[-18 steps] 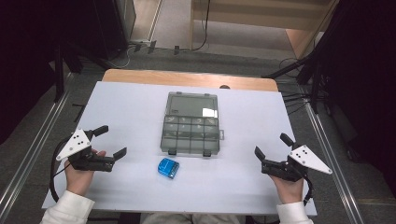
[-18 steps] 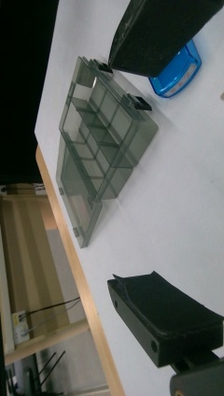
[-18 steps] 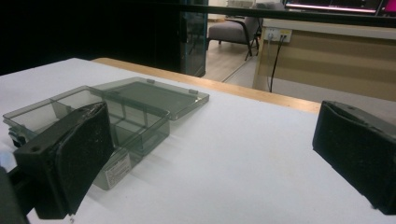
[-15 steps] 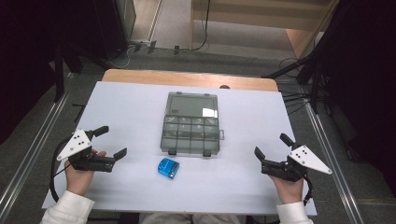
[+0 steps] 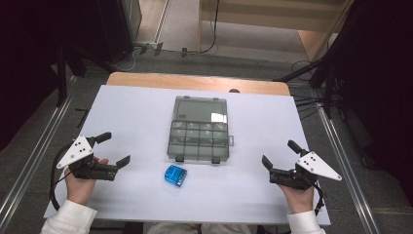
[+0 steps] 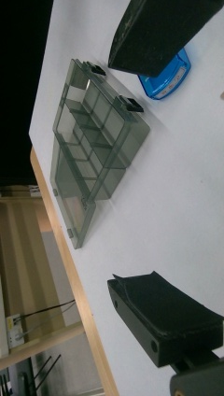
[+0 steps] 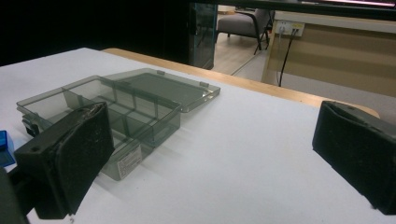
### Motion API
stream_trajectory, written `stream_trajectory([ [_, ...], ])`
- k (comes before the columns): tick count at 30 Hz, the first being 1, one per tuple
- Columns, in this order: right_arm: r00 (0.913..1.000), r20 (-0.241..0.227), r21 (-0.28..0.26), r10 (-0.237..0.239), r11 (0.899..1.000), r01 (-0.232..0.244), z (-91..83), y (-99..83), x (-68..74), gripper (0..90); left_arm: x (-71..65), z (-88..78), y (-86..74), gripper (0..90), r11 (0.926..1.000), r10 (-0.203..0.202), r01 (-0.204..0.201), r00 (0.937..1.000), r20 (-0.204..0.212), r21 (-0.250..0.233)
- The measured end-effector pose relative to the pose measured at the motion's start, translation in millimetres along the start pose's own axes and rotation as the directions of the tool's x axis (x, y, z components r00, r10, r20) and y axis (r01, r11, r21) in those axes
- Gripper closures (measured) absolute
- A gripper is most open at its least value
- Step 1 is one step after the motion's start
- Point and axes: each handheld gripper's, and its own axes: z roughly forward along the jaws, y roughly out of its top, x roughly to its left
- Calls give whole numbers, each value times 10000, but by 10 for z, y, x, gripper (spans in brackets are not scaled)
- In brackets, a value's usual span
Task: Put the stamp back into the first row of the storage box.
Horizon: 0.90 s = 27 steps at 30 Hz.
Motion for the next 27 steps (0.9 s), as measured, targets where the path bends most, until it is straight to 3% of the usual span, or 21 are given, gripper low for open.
stream_trajectory([
  [8,9998,-177,692,93,9976,-80,59,-11,35,0,-20,0,4,0,9999,102,-102,9999,15,18],
  [17,9992,-400,832,30,9965,4,88,-9,93,0,-15,-10,3,0,10000,64,-64,10000,-19,-12],
  [27,9936,-1092,1369,-287,9896,436,176,-21,216,0,-9,4,-5,0,9999,75,-75,10000,20,154],
])
